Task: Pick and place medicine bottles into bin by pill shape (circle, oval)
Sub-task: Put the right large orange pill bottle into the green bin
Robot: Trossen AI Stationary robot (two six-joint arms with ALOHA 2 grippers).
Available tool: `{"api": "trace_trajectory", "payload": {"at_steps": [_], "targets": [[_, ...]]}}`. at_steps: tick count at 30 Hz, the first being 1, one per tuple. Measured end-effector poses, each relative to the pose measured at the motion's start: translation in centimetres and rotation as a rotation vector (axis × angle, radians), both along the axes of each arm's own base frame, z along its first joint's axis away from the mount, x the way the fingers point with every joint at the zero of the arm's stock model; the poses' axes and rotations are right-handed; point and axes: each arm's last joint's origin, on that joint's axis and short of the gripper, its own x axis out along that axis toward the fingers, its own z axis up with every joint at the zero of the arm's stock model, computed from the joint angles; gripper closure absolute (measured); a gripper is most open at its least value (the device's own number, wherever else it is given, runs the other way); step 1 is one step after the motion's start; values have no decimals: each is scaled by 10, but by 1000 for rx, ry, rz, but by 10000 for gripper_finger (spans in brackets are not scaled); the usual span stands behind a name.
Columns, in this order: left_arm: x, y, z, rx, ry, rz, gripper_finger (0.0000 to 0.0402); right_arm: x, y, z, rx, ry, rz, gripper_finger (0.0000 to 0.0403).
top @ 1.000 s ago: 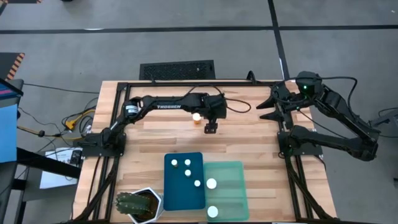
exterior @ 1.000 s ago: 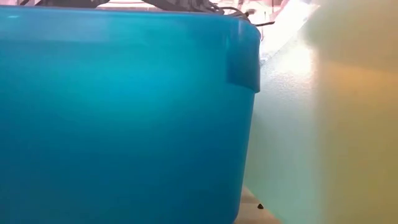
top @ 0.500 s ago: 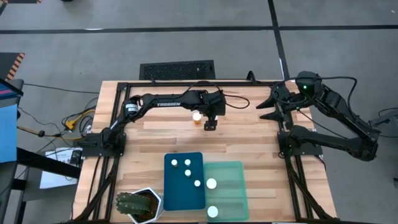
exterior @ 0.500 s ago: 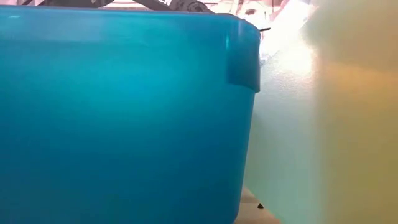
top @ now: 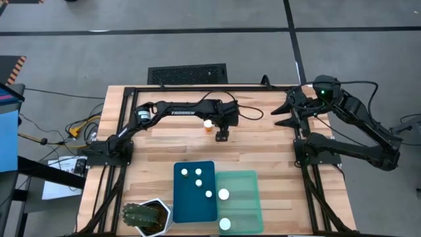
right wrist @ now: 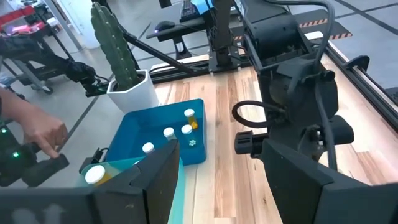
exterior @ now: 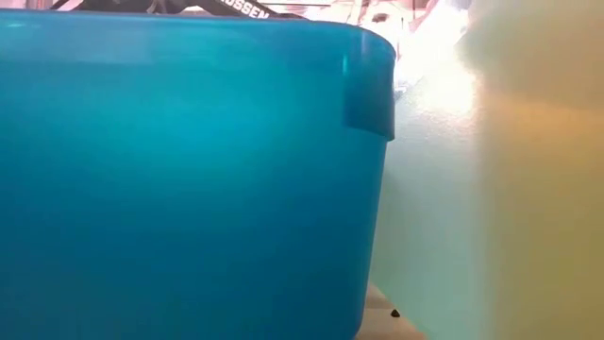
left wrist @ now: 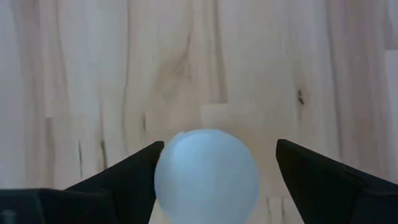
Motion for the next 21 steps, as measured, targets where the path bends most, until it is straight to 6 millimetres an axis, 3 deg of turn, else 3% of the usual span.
{"api": "trace_trajectory", "payload": {"at_steps": [5,14,21], "targets": [[-1,0,2,3,19,6,112,0,0,0,0,0,-1,163],[-1,0,5,32,20,24,209,0,0,0,-1,-1,-1,163],[0,-5,6,17,18,52,190,0,0,0,-1,-1,-1,163]]}}
